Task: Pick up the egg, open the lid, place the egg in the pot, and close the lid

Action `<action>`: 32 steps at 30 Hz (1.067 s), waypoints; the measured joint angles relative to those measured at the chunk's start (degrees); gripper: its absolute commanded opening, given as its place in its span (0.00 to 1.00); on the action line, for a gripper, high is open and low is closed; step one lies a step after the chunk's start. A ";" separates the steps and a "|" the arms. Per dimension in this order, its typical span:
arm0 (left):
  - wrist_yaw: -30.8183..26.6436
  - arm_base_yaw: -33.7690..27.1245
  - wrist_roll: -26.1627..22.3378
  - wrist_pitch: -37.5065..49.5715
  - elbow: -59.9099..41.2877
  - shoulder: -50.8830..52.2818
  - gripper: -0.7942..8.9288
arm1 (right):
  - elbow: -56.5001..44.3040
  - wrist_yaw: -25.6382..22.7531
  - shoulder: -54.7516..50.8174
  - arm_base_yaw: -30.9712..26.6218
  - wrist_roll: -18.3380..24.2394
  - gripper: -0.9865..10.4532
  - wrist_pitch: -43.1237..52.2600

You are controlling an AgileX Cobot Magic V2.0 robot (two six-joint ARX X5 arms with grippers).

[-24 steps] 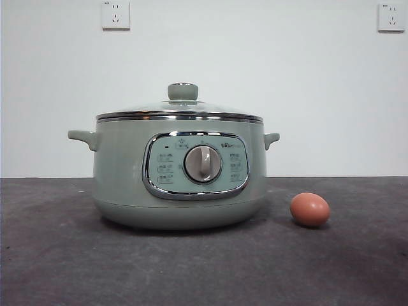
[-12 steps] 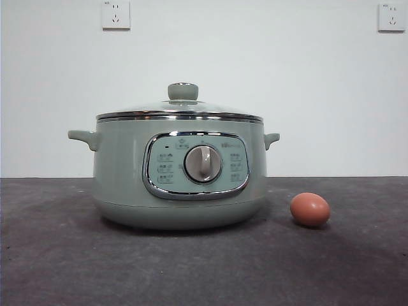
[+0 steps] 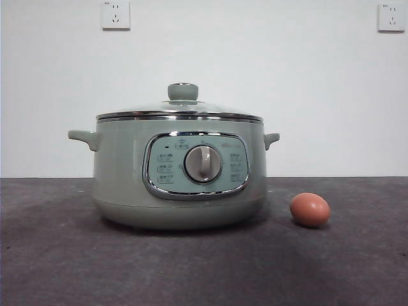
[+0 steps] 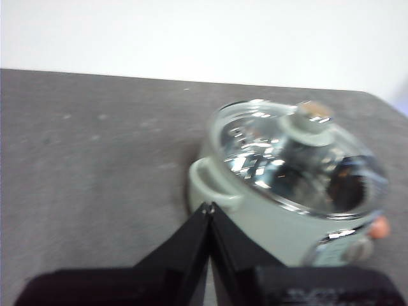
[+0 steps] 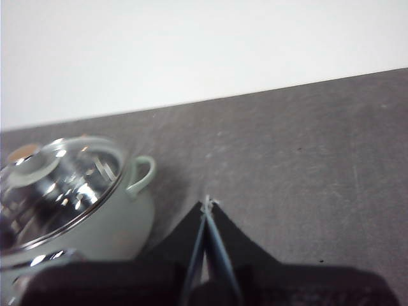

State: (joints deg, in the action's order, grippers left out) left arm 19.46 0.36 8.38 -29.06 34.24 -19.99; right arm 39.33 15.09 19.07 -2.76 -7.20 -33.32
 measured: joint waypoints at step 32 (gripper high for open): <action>4.72 0.20 -9.55 -21.31 22.25 -13.73 0.79 | 21.27 6.38 14.56 0.09 10.32 0.64 -21.09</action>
State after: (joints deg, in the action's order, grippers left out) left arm 24.18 0.56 -1.17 -50.37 56.49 -33.71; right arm 60.60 21.47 33.63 -2.68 3.11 -54.41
